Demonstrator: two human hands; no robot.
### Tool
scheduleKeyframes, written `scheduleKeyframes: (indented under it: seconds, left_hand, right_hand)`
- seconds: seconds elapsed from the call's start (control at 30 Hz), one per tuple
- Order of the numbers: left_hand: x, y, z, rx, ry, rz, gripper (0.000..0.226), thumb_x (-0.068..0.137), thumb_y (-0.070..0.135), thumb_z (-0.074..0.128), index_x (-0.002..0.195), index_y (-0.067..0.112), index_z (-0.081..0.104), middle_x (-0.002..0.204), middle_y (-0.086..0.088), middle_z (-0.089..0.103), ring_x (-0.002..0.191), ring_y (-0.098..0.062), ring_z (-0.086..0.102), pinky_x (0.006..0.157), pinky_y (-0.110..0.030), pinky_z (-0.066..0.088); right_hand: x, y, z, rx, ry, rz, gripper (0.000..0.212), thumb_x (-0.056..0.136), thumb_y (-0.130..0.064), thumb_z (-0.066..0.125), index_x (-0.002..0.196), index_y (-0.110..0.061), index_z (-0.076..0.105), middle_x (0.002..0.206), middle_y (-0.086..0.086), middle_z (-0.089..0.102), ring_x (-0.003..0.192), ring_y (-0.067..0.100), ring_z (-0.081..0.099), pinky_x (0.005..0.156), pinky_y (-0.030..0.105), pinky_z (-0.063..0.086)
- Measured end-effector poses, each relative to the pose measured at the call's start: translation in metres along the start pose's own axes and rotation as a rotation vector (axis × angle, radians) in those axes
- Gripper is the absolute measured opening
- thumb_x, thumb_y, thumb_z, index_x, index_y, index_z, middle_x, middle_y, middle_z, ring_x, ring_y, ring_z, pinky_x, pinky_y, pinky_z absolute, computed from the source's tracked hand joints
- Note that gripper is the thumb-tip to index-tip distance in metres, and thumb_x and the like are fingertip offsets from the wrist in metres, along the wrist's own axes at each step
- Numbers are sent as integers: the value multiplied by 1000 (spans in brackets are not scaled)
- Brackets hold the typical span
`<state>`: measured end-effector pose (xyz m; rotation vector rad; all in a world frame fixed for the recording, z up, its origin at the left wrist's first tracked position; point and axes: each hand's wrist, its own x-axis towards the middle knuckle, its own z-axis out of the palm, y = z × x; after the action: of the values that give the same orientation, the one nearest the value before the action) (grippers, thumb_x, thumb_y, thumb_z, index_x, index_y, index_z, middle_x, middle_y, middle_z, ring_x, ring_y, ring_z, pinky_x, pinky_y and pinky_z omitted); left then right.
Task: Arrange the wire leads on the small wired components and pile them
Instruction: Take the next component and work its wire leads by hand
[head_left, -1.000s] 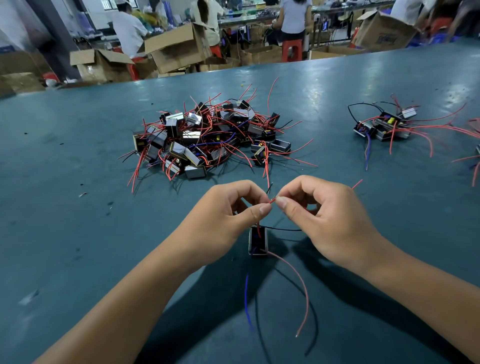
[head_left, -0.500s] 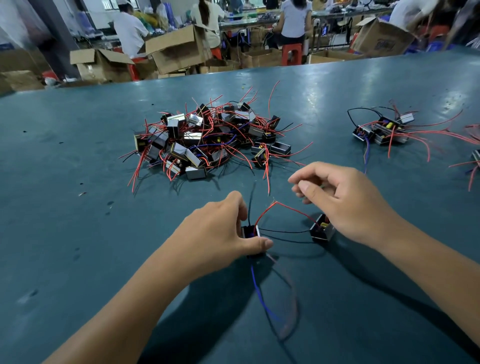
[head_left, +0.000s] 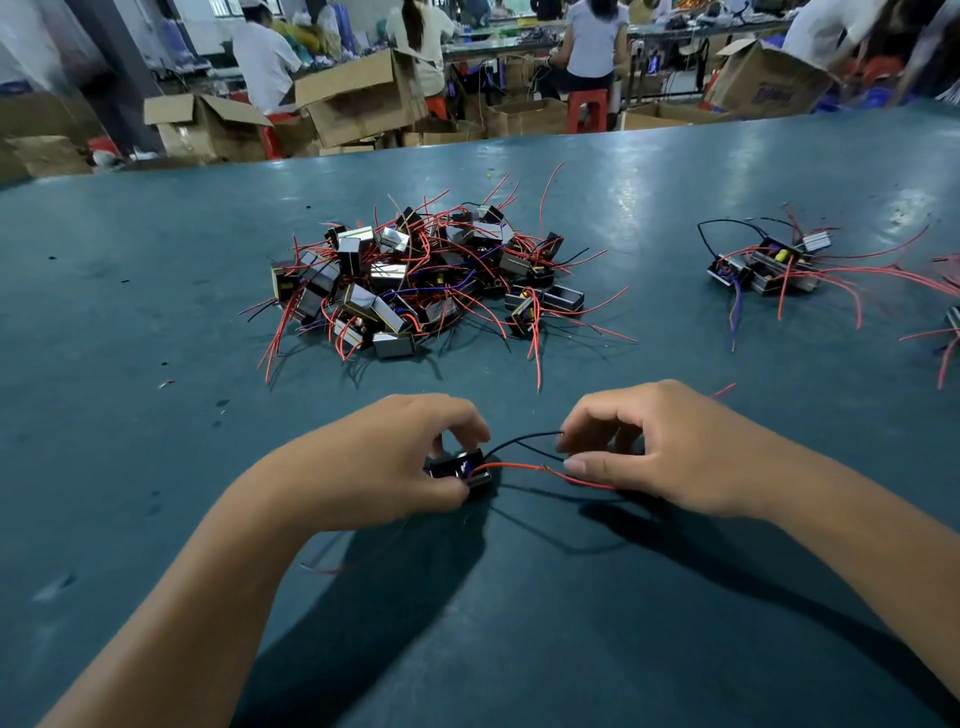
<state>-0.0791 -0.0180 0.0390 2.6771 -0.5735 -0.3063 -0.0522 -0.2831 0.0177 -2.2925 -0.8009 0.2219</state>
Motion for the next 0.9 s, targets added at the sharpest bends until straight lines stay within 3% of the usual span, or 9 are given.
scheduleKeyframes:
  seconds: [0.1, 0.2, 0.3, 0.4, 0.47, 0.57, 0.67, 0.77, 0.9]
  left_hand:
    - [5, 4, 4, -101, 142, 43, 23, 95, 24, 63, 112, 39, 63, 96, 43, 54, 83, 13, 53, 70, -6, 38]
    - [13, 15, 13, -234, 284, 74, 13, 95, 34, 66, 107, 35, 66, 89, 30, 62, 60, -2, 51, 57, -15, 39]
    - [17, 23, 22, -337, 383, 94, 30, 87, 37, 75, 114, 31, 63, 93, 21, 67, 52, -7, 45, 53, -16, 36]
    - [17, 26, 26, -350, 477, 86, 44, 79, 36, 84, 115, 30, 59, 86, 35, 60, 51, -5, 42, 53, -10, 33]
    - [18, 25, 27, -351, 483, 83, 40, 78, 33, 85, 108, 29, 59, 81, 38, 57, 51, -3, 44, 53, -9, 34]
    - [19, 23, 27, -388, 407, 92, 23, 83, 28, 82, 98, 28, 64, 87, 22, 67, 54, -3, 48, 54, -15, 40]
    - [20, 23, 29, -378, 381, 116, 8, 88, 24, 77, 88, 26, 69, 72, 22, 62, 49, -2, 45, 51, -12, 35]
    - [20, 24, 31, -354, 378, 121, 10, 93, 21, 72, 84, 25, 67, 58, 26, 56, 45, -2, 43, 47, -10, 31]
    - [21, 22, 31, -345, 376, 111, 12, 96, 22, 67, 86, 26, 63, 59, 26, 56, 47, -2, 44, 49, -13, 35]
  right_hand:
    - [0, -2, 1, -9, 6, -6, 4, 89, -32, 72, 89, -32, 68, 81, -22, 70, 73, -2, 62, 65, 10, 44]
    - [-1, -5, 2, -17, 81, -6, 9, 91, -23, 69, 88, -32, 67, 79, -19, 70, 72, -1, 64, 65, 11, 45]
    - [-1, -8, 7, 20, 176, 27, 12, 90, -17, 66, 85, -28, 63, 74, -11, 70, 64, 2, 67, 61, 14, 46]
    - [0, -8, 15, 71, 234, 74, 14, 88, -13, 64, 85, -26, 61, 73, -5, 70, 59, 5, 67, 60, 20, 50]
    - [2, -7, 18, 114, 288, 100, 15, 88, -12, 64, 86, -27, 61, 72, -5, 68, 60, 9, 65, 60, 22, 50]
    - [3, -9, 20, 164, 314, 102, 9, 93, -20, 63, 89, -27, 59, 69, -3, 64, 51, 8, 58, 55, 27, 47]
    - [2, -13, 23, 240, 327, 104, 12, 95, -19, 61, 85, -25, 61, 67, -5, 65, 48, 6, 58, 51, 17, 45]
    - [3, -15, 26, 334, 310, 130, 14, 95, -17, 62, 83, -23, 63, 67, -7, 67, 49, 0, 54, 53, 13, 41]
    - [4, -15, 30, 468, 299, 124, 10, 93, -16, 63, 84, -19, 66, 58, -12, 57, 49, 1, 44, 52, 13, 35]
